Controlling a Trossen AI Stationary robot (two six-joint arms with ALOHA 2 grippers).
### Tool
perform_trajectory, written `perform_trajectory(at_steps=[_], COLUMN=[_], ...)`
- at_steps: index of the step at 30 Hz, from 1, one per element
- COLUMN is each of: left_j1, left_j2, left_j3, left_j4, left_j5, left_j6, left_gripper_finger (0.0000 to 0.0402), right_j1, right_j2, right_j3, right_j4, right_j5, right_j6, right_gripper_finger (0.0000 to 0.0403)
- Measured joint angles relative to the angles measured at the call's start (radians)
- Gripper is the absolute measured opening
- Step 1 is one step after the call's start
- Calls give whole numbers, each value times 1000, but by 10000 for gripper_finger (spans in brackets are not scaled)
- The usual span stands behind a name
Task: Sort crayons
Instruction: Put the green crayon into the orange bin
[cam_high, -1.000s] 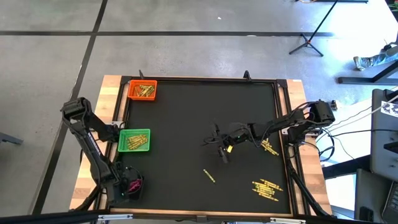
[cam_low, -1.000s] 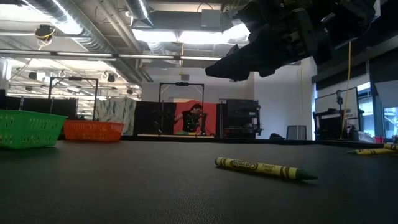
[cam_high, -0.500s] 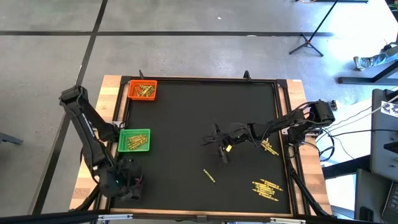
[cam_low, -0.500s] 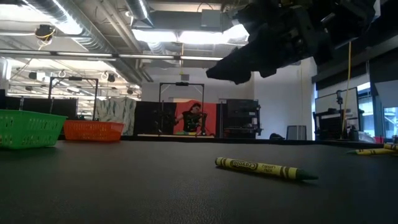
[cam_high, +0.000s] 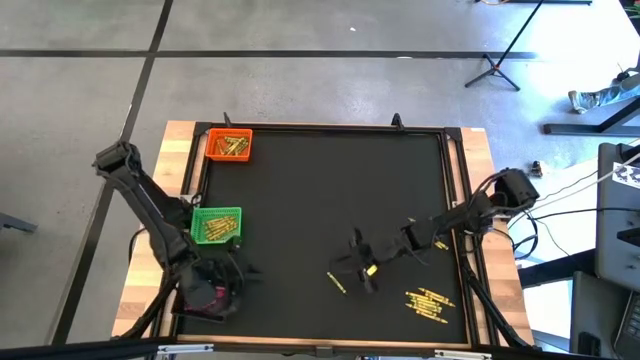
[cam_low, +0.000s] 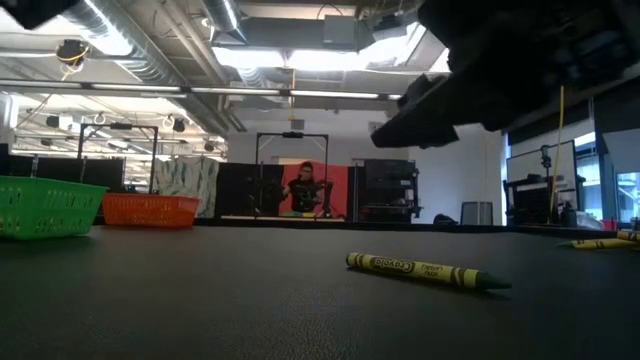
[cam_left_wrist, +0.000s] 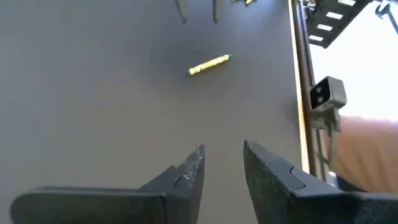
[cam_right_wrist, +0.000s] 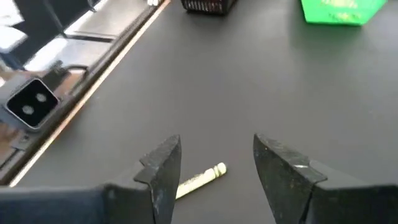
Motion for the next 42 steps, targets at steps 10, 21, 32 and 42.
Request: perform_trajectory(at_steps=[10, 21, 32, 42], left_j1=[160, 401, 523, 569], left_j2=[193, 456, 691, 832], left_j3=[0, -1, 0, 77], left_j4=[268, 738, 1056, 1093], left_j5=[59, 412, 611, 692], left_j6=[357, 679, 783, 859], left_gripper_finger=[96, 96, 96, 96], right_j1=[150, 186, 186, 186], right_j2=[11, 11, 11, 11], right_j3=[0, 0, 0, 0], right_j4=[5, 36, 34, 31], right_j5=[186, 244, 234, 233], right_j6=[107, 111, 119, 129], right_gripper_finger=[199, 199, 199, 199])
